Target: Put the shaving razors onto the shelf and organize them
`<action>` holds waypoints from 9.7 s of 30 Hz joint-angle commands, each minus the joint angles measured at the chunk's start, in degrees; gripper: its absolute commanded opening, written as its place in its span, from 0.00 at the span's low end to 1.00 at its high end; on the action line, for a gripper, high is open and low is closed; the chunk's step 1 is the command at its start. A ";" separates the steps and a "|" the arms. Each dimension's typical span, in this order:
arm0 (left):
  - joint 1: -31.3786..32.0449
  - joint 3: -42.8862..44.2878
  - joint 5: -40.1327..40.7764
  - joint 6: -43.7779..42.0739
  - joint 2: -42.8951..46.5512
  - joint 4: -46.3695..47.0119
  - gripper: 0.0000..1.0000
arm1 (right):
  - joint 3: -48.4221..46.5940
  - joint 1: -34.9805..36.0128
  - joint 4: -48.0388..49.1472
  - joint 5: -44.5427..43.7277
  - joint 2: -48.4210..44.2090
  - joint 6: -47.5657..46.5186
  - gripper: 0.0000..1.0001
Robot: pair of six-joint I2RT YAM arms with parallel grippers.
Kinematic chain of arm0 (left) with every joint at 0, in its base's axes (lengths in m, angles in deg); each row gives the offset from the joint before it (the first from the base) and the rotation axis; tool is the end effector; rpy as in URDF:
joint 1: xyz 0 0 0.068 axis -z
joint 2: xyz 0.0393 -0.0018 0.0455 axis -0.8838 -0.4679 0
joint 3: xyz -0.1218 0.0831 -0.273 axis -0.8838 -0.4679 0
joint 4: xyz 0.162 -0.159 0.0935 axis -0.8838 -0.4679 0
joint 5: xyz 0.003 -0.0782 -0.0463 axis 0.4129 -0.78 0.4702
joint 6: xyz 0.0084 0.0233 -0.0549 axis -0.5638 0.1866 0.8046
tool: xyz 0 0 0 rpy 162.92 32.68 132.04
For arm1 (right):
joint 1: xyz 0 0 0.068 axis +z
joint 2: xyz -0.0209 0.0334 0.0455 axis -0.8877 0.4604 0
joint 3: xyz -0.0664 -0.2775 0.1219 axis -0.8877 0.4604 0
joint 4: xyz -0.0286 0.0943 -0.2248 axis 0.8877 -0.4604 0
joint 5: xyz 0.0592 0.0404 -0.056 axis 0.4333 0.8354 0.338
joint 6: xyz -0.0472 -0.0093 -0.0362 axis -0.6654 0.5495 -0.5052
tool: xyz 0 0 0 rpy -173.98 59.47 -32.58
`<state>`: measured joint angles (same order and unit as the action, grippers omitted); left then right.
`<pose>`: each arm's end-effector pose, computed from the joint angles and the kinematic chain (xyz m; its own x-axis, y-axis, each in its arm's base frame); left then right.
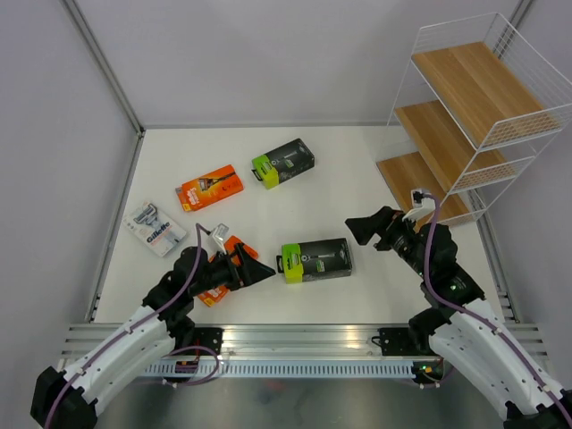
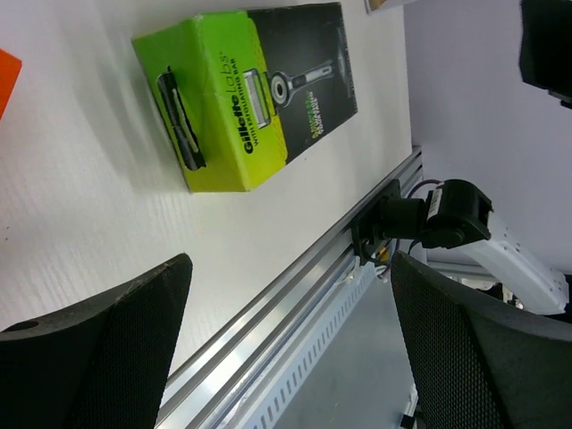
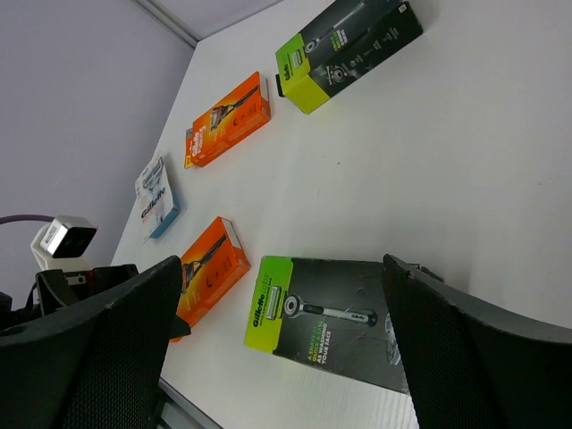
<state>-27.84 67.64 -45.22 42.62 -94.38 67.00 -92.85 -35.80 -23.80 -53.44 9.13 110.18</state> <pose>0.0740 -0.0697 0.2078 -0.8332 -0.3654 -0.4150 0.1993 0.5016 -0.8418 0.1001 0.0541 0.3021 -0.4503 0.4865 -0.7487 -0.2917 0.7124 0.6383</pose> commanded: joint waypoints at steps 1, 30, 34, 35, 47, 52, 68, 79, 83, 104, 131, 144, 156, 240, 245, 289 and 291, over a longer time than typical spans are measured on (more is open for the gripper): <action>0.37 1.57 1.00 -2.75 -2.52 0.06 0.96 | -2.54 0.11 -1.01 -1.89 -1.77 -1.99 0.98; 7.75 1.66 17.78 0.95 -25.65 19.67 0.78 | 0.27 0.20 -10.07 -6.12 -4.93 -0.68 0.98; 7.58 2.53 20.51 -0.37 -25.71 18.08 0.72 | 3.08 0.11 -8.58 -5.33 -4.41 0.55 0.98; 7.49 2.88 20.34 -0.46 -26.68 18.25 0.70 | 3.43 0.11 -7.35 -5.07 -4.06 0.99 0.98; 5.38 7.81 17.53 -1.25 -37.93 20.88 0.46 | 4.23 0.11 -1.89 -0.05 -0.10 1.95 0.98; 4.50 7.81 14.72 -0.64 -42.86 25.10 0.43 | 4.41 0.11 -1.01 0.03 0.08 2.40 0.98; 4.24 5.26 7.59 -0.38 -52.08 44.08 0.28 | 5.28 0.11 -2.33 -0.05 -2.73 5.47 0.98; 4.32 4.21 3.99 4.63 -63.07 58.67 0.03 | 5.37 0.11 -7.33 -2.33 -1.51 6.17 0.98; 4.32 4.20 4.34 4.20 -62.64 59.65 0.02 | 3.88 0.11 -15.06 -9.18 -0.54 7.14 0.98; 8.19 12.80 8.37 -11.62 -55.08 41.65 0.02 | 16.53 0.20 6.10 -4.36 6.22 12.33 0.98; 10.92 36.53 3.82 -10.05 -74.23 46.90 0.02 | -18.08 0.11 -3.27 -10.76 40.40 2.40 0.87; 11.71 55.51 6.88 -2.84 -90.67 50.25 0.02 | -30.13 -0.59 -14.89 -33.36 48.68 -5.25 0.90; 16.80 66.51 16.28 -0.56 -99.37 45.68 0.02 | -26.00 -5.78 -7.79 -34.17 47.97 -15.70 0.98; 27.26 84.62 41.42 16.93 -106.40 23.36 0.02 | -36.91 -7.27 -29.06 -17.39 20.92 -13.25 0.98; 28.31 87.17 41.78 17.47 -109.74 28.52 0.02 | -38.04 -7.27 -31.25 -16.58 20.12 -12.28 0.98; 29.29 109.51 36.51 11.75 -121.80 25.90 0.11 | -30.84 -7.27 -25.53 -8.14 16.69 -11.75 0.98; 29.11 106.08 36.42 11.84 -119.61 27.74 0.18 | -30.93 -7.19 -25.54 -8.05 16.77 -11.75 0.98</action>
<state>0.70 175.68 -6.90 55.60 -218.48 90.69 -123.82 -42.92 -50.91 -62.05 26.35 98.75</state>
